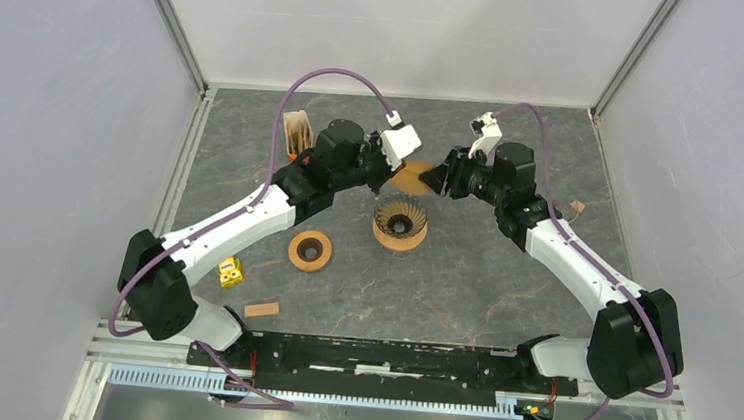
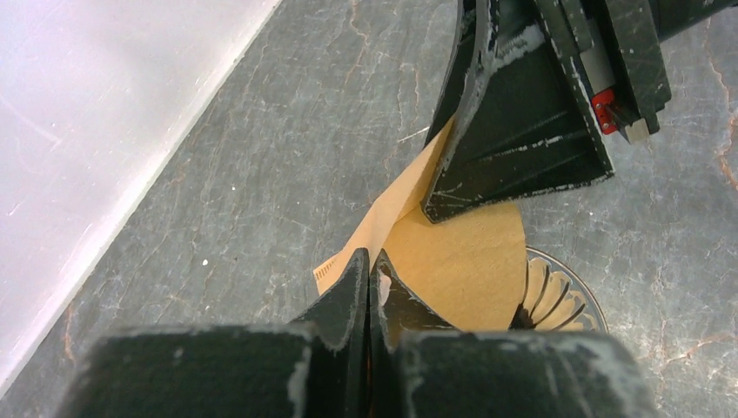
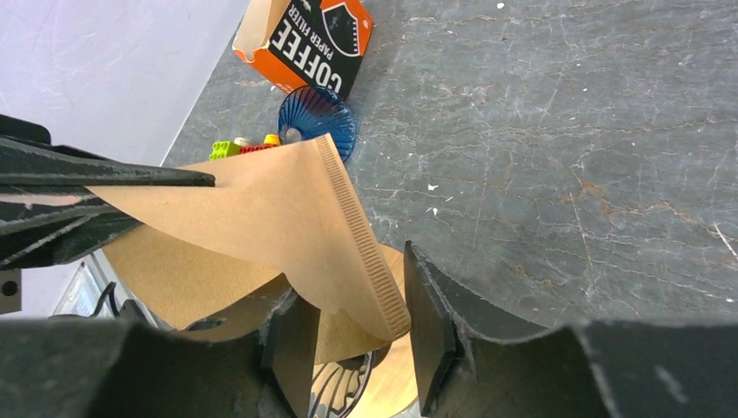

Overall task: Place the coffee filter in the dripper
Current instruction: Pick up the coffee filter from the coffee filter holder.

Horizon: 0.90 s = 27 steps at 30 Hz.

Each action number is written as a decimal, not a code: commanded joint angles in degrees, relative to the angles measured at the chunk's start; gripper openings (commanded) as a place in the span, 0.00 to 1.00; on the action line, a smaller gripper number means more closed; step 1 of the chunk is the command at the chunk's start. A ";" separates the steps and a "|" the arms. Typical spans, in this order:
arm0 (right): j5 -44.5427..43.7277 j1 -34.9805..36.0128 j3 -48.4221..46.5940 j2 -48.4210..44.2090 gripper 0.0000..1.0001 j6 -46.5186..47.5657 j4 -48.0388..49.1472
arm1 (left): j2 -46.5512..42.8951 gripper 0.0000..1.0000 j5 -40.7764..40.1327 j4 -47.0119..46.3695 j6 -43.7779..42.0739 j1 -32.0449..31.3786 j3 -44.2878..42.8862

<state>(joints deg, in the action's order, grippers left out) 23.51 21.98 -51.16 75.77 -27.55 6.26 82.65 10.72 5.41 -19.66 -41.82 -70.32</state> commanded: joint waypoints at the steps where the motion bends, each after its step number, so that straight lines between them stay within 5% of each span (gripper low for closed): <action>1: 1.01 -0.35 0.26 0.16 0.42 -0.79 2.81 | -2.69 0.02 1.43 -2.92 2.61 -0.01 0.80; 16: -1.58 -0.44 -0.61 -0.46 0.00 1.79 0.96 | -2.59 0.02 1.61 -3.01 4.07 -0.01 0.36; 20: -2.19 -0.49 -0.51 -0.97 0.02 2.44 0.66 | -2.54 0.02 1.00 -3.29 4.68 -0.01 0.26; 27: -1.63 -0.28 0.17 -1.81 0.37 3.90 1.44 | -2.32 0.02 0.61 -3.36 5.23 0.08 -0.08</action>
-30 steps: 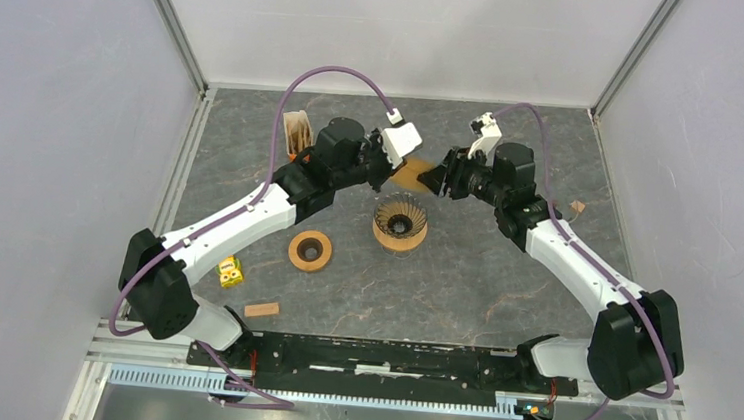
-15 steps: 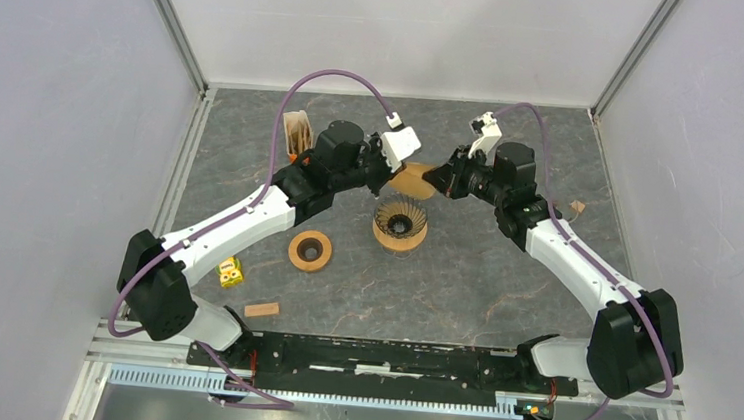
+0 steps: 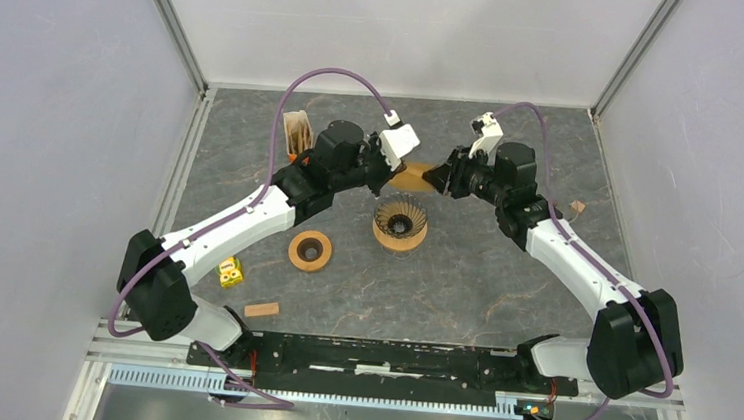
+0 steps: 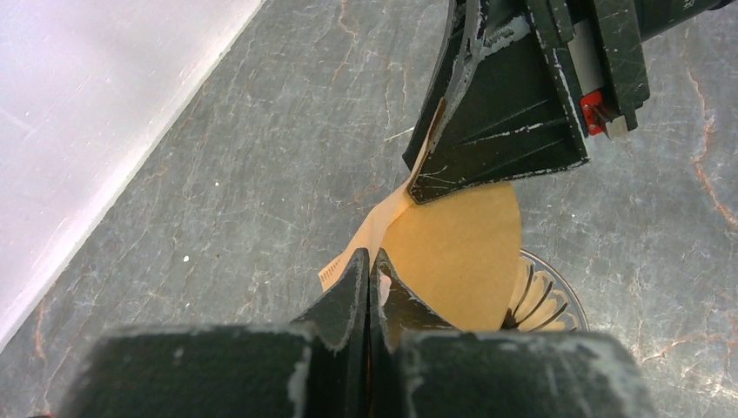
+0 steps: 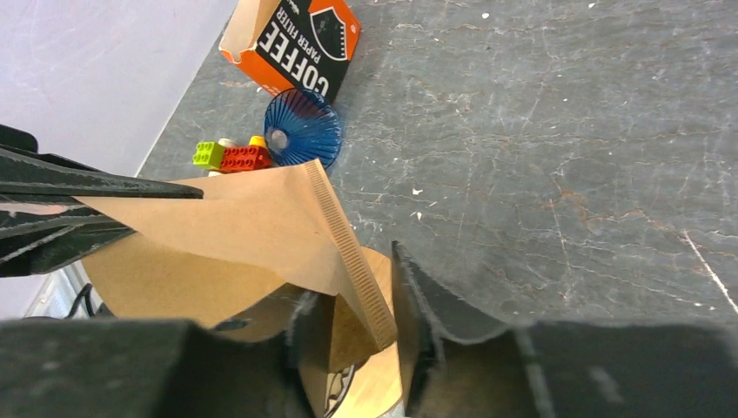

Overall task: Place the coffee filter in the dripper
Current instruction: Pick up the coffee filter from the coffee filter holder.

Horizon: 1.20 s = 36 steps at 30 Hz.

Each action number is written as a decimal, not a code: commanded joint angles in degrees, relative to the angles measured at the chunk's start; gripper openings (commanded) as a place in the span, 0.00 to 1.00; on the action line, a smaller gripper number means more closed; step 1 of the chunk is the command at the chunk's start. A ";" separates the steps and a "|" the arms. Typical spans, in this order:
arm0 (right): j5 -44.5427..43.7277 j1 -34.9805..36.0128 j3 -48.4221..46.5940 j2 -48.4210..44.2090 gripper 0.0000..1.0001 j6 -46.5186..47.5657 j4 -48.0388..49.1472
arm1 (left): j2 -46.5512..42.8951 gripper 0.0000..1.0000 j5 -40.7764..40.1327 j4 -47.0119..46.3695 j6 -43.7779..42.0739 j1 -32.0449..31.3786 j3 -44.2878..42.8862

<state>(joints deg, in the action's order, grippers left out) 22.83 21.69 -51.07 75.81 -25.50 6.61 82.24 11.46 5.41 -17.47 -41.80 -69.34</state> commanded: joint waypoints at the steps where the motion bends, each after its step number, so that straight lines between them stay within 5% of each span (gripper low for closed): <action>1: -0.88 0.06 0.01 -1.87 0.39 2.01 1.14 | -1.84 0.02 0.08 -3.24 3.06 0.05 -1.06; 7: -0.11 1.50 -0.57 -1.64 0.47 3.11 1.56 | -1.82 0.02 1.28 -3.26 3.56 0.05 -1.06; 16: -0.10 2.95 -0.23 -0.68 0.47 4.07 1.72 | -1.73 0.02 0.63 -3.49 3.59 0.05 -1.32; 26: -1.42 2.99 -1.90 0.39 0.22 5.08 -0.08 | -2.08 0.02 -0.36 -4.09 3.26 0.05 -0.29; 36: -3.39 2.87 -1.93 -0.04 0.10 6.41 -0.64 | -3.17 0.02 -0.02 -4.35 2.34 0.06 1.12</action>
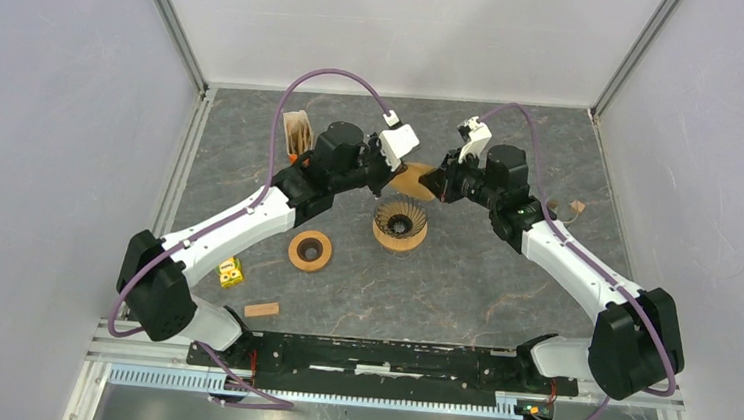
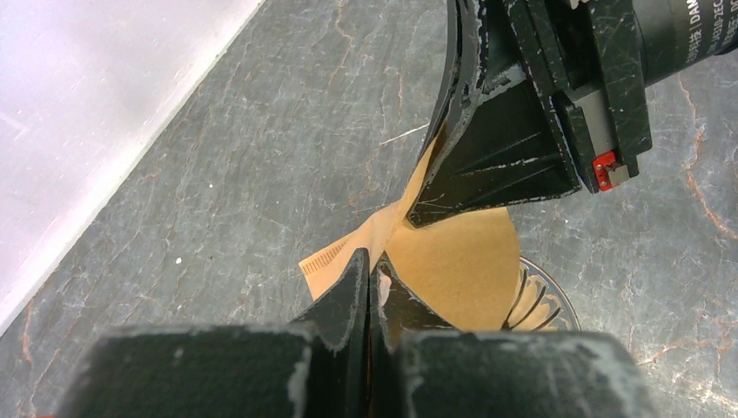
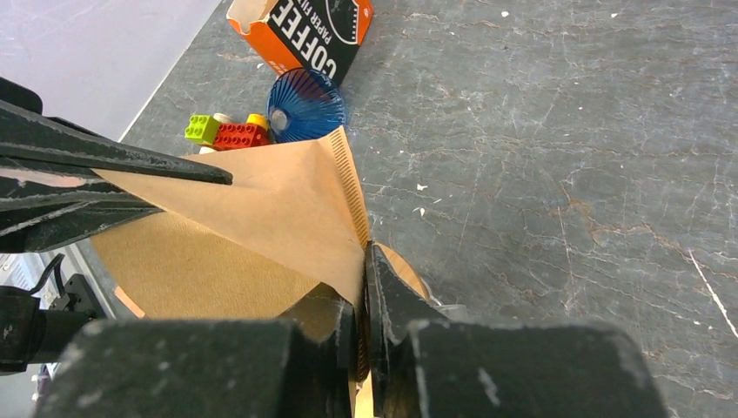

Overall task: Place the coffee filter in the dripper
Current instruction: Pick up the coffee filter from the coffee filter holder.

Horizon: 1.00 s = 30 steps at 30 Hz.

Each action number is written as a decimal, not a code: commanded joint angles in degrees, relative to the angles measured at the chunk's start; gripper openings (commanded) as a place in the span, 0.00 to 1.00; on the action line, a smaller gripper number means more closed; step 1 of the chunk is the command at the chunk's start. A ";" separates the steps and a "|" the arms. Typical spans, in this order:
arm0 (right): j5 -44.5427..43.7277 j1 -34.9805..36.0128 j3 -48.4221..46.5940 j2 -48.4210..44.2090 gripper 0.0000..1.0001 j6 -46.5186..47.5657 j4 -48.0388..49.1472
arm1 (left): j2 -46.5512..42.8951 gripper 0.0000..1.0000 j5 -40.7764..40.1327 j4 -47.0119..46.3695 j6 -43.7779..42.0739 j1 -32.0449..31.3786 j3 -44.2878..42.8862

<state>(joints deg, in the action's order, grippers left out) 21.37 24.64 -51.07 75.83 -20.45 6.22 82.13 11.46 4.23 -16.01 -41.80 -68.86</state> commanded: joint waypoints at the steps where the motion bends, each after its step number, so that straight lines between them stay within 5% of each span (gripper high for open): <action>1: -1.92 -0.01 -2.01 -0.16 0.15 1.45 -0.24 | -3.15 0.02 0.08 -3.17 0.87 0.03 0.80; 6: -1.73 0.03 -2.19 -0.22 0.39 1.68 0.14 | -3.41 0.02 2.08 -3.26 1.55 0.09 1.15; 13: -1.02 0.43 -1.76 -0.13 0.45 1.59 0.96 | -2.81 0.02 2.97 -3.48 2.97 0.07 0.31; 19: 1.48 0.79 -1.34 0.28 0.42 0.48 2.92 | -2.32 0.02 2.52 -3.84 3.81 0.13 0.33; 30: 1.16 0.84 -0.98 -0.11 0.17 1.21 3.23 | -2.31 0.02 0.58 -3.97 4.01 0.11 0.95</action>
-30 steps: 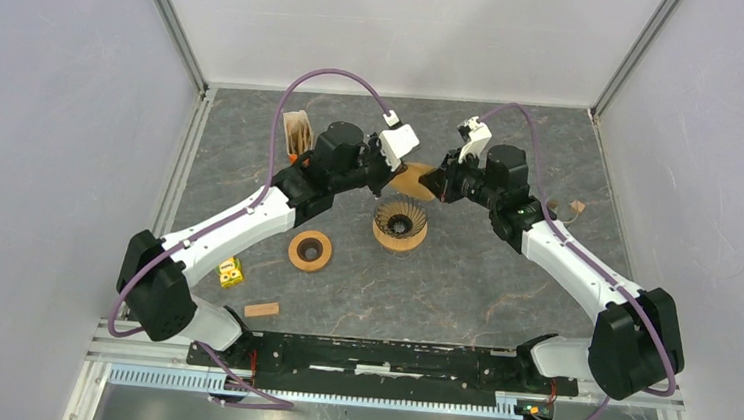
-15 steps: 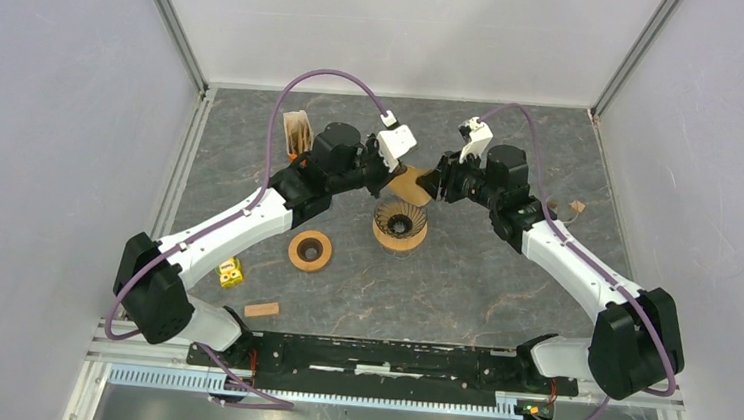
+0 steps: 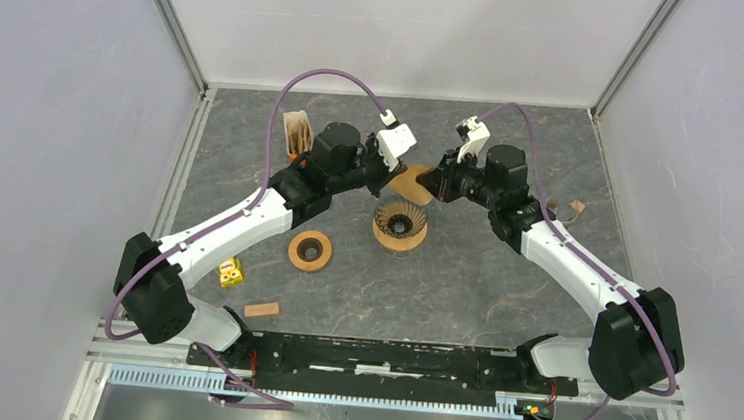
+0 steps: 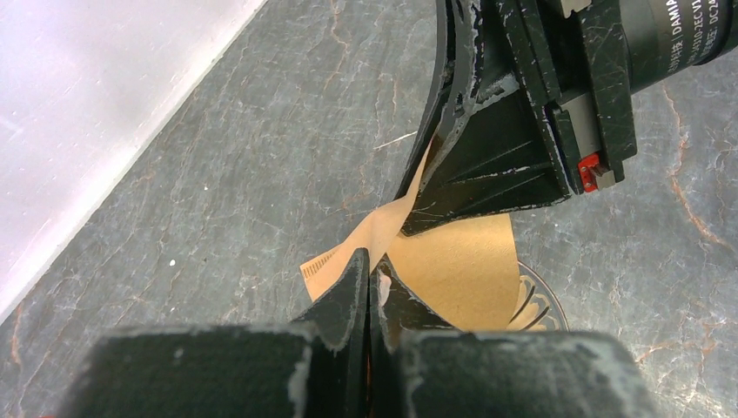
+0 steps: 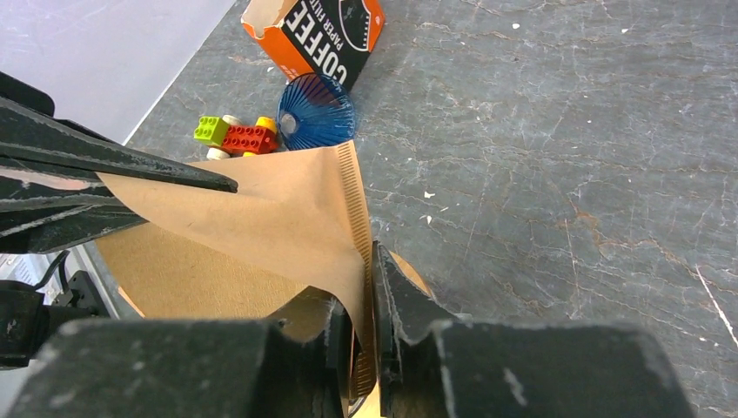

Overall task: Place the coffee filter in the dripper
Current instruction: Pick up the coffee filter from the coffee filter holder.

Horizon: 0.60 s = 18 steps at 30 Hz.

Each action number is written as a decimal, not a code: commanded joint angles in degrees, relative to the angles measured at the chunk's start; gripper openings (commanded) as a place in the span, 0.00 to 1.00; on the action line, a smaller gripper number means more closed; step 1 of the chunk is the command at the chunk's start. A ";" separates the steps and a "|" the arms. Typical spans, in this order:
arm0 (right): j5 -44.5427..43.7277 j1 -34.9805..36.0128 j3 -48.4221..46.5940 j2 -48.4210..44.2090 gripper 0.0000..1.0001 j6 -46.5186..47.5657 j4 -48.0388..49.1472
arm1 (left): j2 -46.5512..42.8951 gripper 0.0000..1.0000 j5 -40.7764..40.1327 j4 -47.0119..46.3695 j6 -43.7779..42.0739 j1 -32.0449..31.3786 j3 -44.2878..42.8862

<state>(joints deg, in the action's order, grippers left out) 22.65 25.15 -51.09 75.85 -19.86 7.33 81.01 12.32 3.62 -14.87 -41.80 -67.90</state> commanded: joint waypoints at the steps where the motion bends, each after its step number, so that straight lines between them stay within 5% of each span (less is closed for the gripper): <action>1: -0.52 0.34 -1.03 -0.19 0.16 0.83 1.93 | -1.26 0.02 -0.35 -3.36 2.74 0.06 0.17; 8: -1.64 0.27 -1.20 -0.61 0.11 1.56 1.19 | -1.97 0.02 -0.80 -4.94 2.19 0.14 1.37; 13: -1.67 0.17 -2.16 -1.51 0.48 5.57 -0.38 | -2.15 0.02 -1.41 -2.31 4.32 0.29 0.12; 18: 3.83 -0.69 -3.42 -5.01 0.64 15.49 -3.40 | -3.22 0.02 -0.80 2.44 8.06 0.71 -2.47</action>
<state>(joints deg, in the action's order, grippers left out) 22.31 25.04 -51.29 75.37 -13.37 5.28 80.84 12.03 3.97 -12.38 -41.60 -66.89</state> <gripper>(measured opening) 0.604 0.031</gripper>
